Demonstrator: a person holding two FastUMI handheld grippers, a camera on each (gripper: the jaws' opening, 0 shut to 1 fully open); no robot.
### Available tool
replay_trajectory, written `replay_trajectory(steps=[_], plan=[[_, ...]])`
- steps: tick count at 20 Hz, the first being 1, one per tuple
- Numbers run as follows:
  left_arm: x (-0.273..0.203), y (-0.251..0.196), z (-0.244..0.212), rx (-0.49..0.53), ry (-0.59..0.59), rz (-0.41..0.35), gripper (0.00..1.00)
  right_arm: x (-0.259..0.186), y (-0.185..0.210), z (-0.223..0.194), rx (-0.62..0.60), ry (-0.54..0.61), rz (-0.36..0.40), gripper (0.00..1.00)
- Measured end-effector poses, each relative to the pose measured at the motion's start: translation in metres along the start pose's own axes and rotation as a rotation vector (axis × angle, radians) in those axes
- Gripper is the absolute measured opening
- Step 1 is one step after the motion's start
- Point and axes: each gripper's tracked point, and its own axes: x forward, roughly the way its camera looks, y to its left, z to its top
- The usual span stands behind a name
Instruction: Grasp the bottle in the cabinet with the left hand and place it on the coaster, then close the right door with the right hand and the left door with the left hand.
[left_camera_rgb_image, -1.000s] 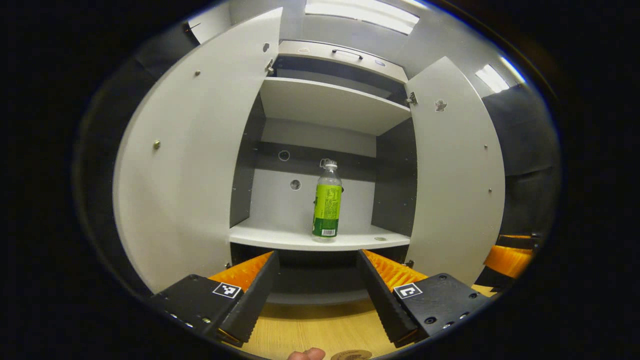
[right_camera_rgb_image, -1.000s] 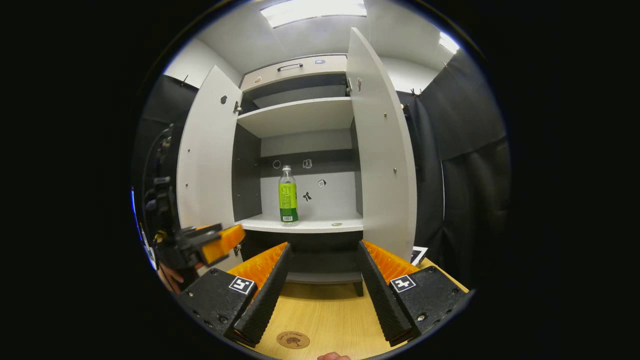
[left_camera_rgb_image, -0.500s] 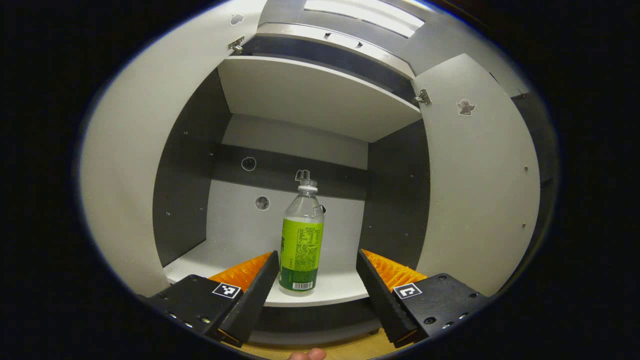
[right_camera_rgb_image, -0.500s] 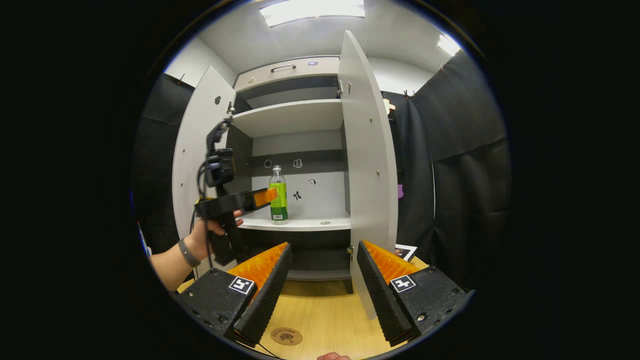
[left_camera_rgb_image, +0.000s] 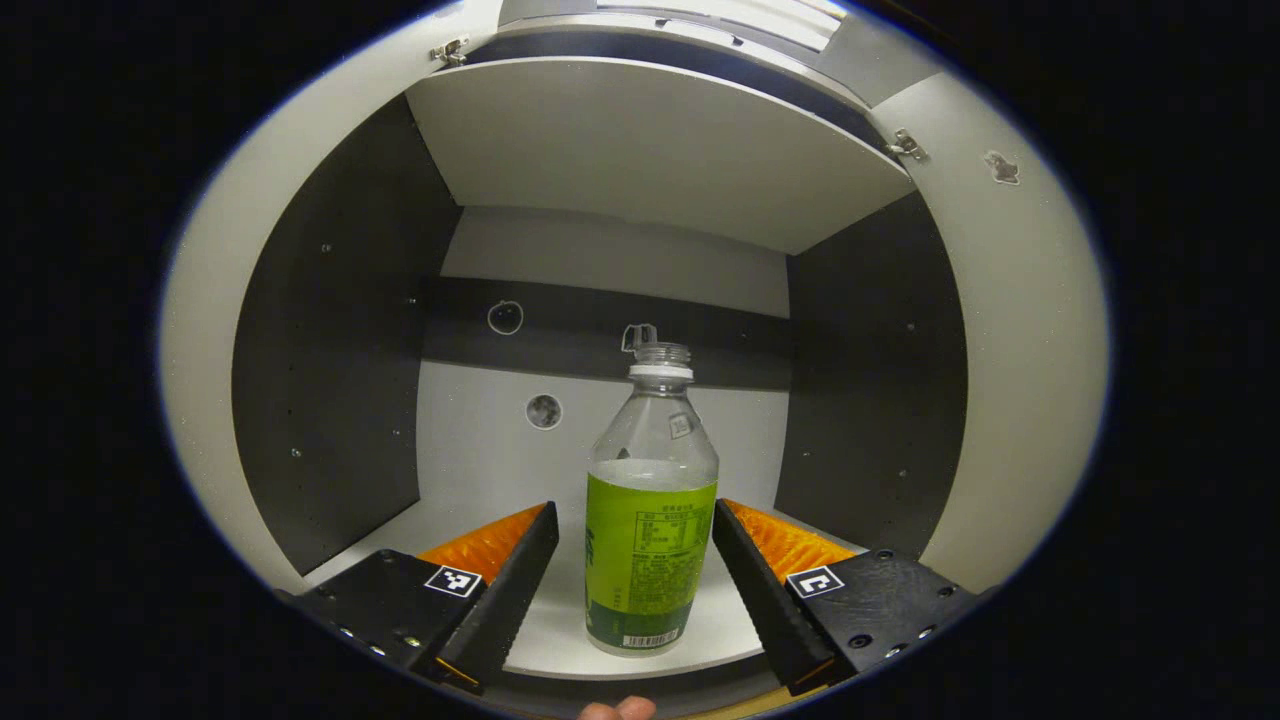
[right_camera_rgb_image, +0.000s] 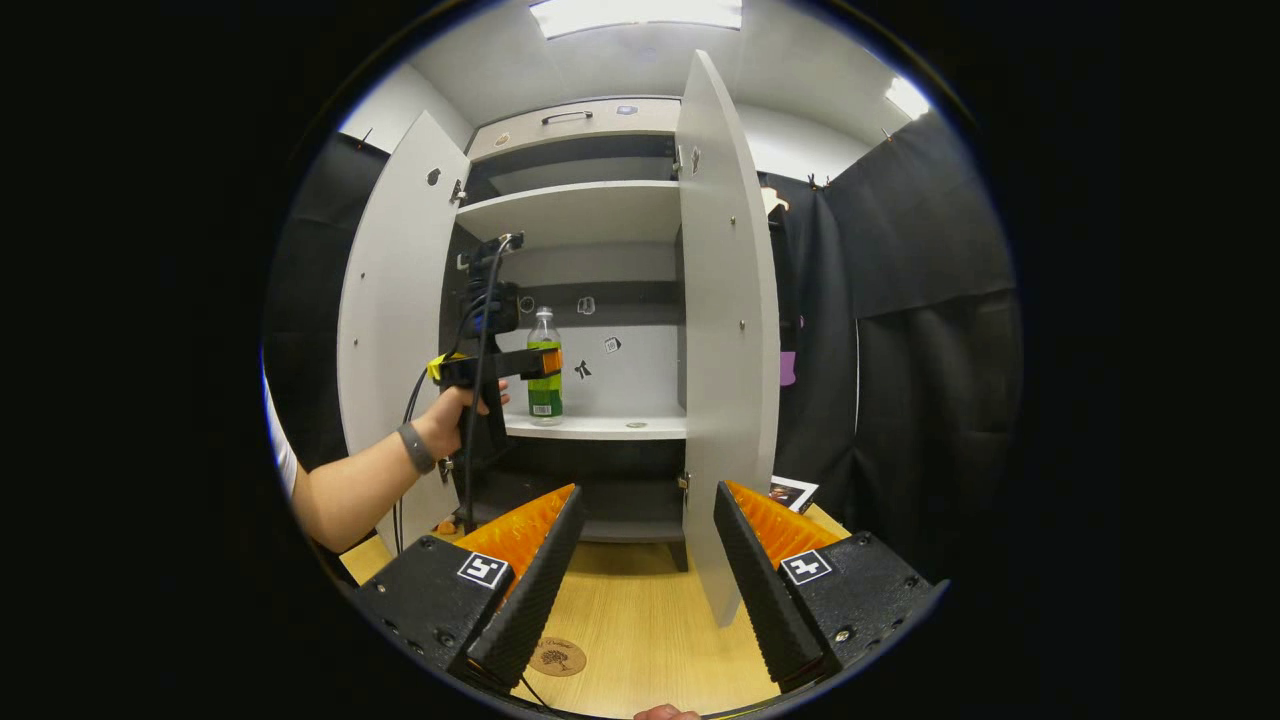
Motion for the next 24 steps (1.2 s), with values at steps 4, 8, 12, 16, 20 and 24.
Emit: replay_trajectory(steps=[4, 8, 12, 16, 20, 24], plan=[[0.011, -0.004, -0.003, 0.003, 0.017, -0.011, 0.95, 0.001, -0.003, -0.002, -0.008, 0.007, -0.005, 0.81], [0.015, -0.006, 0.002, 0.033, 0.009, -0.008, 0.8, 0.002, -0.003, -0.002, -0.002, 0.004, -0.003, 0.81], [0.007, -0.009, 0.007, 0.019, 0.018, -0.035, 0.72, 0.002, -0.006, -0.001, 0.0, -0.001, -0.007, 0.81], [-0.018, -0.004, 0.013, 0.023, 0.012, -0.041, 0.72, 0.002, -0.006, 0.0, 0.003, -0.004, -0.005, 0.82], [-0.059, 0.0, 0.013, 0.04, -0.005, -0.062, 0.72, 0.001, -0.003, -0.001, 0.019, -0.004, 0.007, 0.81], [-0.105, 0.0, 0.01, 0.036, -0.029, -0.065, 0.72, -0.001, 0.004, -0.003, 0.04, 0.002, 0.029, 0.81]])
